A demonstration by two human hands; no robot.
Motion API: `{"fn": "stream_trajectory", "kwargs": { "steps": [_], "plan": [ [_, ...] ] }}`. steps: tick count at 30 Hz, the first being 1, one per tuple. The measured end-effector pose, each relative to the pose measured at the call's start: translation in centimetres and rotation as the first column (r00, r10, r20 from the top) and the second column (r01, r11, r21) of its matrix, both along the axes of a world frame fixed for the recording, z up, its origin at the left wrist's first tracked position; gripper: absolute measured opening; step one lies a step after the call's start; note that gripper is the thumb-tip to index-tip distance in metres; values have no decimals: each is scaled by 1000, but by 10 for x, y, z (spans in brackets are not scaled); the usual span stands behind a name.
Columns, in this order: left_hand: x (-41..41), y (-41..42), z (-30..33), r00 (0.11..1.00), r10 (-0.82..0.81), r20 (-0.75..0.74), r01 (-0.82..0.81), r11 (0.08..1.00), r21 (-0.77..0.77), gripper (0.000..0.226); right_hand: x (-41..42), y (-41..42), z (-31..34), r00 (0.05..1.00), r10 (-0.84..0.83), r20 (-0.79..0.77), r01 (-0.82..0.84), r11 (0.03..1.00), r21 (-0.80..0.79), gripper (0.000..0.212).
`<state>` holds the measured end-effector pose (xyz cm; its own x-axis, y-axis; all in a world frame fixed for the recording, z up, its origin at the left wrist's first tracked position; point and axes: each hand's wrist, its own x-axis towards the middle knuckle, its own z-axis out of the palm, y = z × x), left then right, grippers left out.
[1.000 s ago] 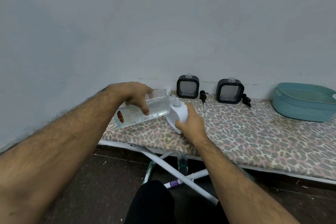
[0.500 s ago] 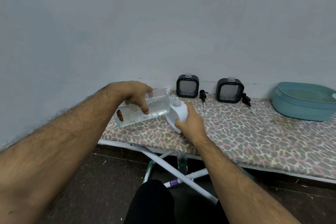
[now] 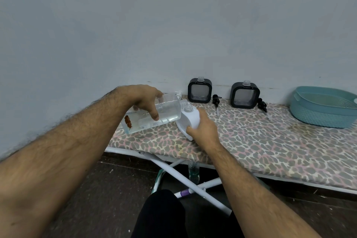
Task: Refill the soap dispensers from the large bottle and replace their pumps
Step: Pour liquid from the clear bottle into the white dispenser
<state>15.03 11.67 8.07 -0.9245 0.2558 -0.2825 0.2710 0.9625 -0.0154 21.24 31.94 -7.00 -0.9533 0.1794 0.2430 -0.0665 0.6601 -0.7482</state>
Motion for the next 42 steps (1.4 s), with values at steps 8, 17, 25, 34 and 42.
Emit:
{"fn": "stream_trajectory", "kwargs": {
  "steps": [8,17,25,34,42],
  "plan": [
    [0,1,1,1000,21,12,-21,1000,10,87,0,0,-1,1000,-3,-8,3,1000,7,69],
    [0,2,1,999,27,27,-27,999,19,80,0,0,0,1000,-4,1,4,1000,5,71],
    [0,1,2,999,32,31,-33,999,29,82,1,0,0,1000,0,-5,0,1000,3,70],
    [1,2,3,999,35,42,-36,999,34,84,2,0,1,1000,3,-7,-3,1000,2,72],
    [3,3,5,998,42,49,-43,999,20,86,2,-1,1,1000,-3,-5,3,1000,8,72]
  ]
}}
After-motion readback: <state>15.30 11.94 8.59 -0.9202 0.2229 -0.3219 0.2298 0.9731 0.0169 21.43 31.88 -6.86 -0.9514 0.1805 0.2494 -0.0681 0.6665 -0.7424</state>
